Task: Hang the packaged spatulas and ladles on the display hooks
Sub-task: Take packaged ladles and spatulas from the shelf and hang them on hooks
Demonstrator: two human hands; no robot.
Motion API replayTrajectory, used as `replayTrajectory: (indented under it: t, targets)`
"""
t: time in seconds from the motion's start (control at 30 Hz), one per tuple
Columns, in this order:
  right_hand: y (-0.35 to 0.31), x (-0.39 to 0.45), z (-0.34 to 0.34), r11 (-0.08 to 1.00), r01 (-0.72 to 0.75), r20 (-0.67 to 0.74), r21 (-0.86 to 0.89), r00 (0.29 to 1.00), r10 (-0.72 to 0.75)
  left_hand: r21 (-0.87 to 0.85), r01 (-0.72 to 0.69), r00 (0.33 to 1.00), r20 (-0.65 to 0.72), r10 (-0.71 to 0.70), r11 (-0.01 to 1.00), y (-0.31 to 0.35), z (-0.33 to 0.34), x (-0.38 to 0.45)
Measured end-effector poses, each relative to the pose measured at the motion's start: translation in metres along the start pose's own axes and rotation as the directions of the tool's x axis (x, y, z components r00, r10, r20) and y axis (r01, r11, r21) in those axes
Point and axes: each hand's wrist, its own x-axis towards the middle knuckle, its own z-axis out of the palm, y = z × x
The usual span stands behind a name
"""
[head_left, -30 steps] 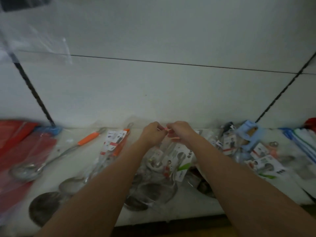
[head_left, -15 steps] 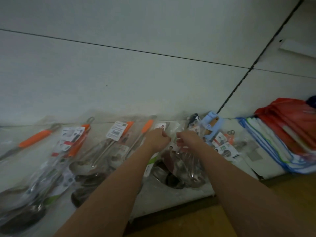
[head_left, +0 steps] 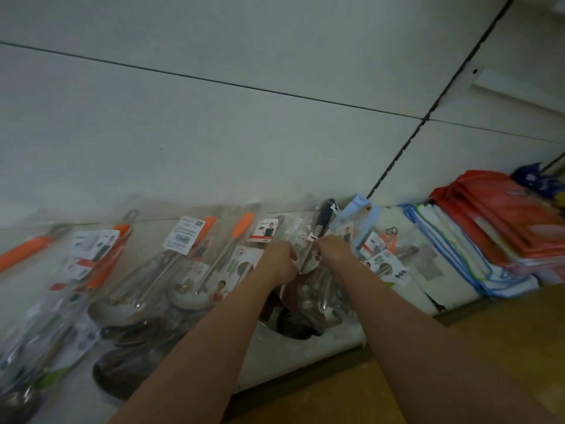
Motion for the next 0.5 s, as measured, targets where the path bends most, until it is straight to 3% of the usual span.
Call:
replayTrajectory:
  t: [0.2,0.23,0.3,0.4,0.5]
  targets:
    - [0.005,0.002,-0.004,0.995,-0.079,-0.074,0.066,0.994,0.084,-0.012,0.011,0.999,0.034,-0.010,1.000,0.005,-0.002,-0.001]
    - [0.006,0.001,-0.002,0.999,-0.014,-0.072,0.052,0.997,0.018,-0.006,0.006,0.998,0.057,-0.006,1.000,0.006,-0.003,-0.002]
    - [0.005,0.001,-0.002,0.996,-0.032,-0.039,0.081,0.999,0.035,0.002,0.000,0.996,0.092,0.000,1.000,0.006,-0.003,-0.003]
    - [0.013,0.008,0.005,0.907,-0.169,0.076,0.387,0.986,0.151,0.028,0.010,0.994,0.113,-0.013,1.000,0.006,-0.001,-0.004]
    - [0.019,0.007,0.005,0.864,-0.160,0.148,0.478,0.984,0.101,0.050,0.014,0.988,0.152,-0.021,0.999,0.011,0.003,-0.004]
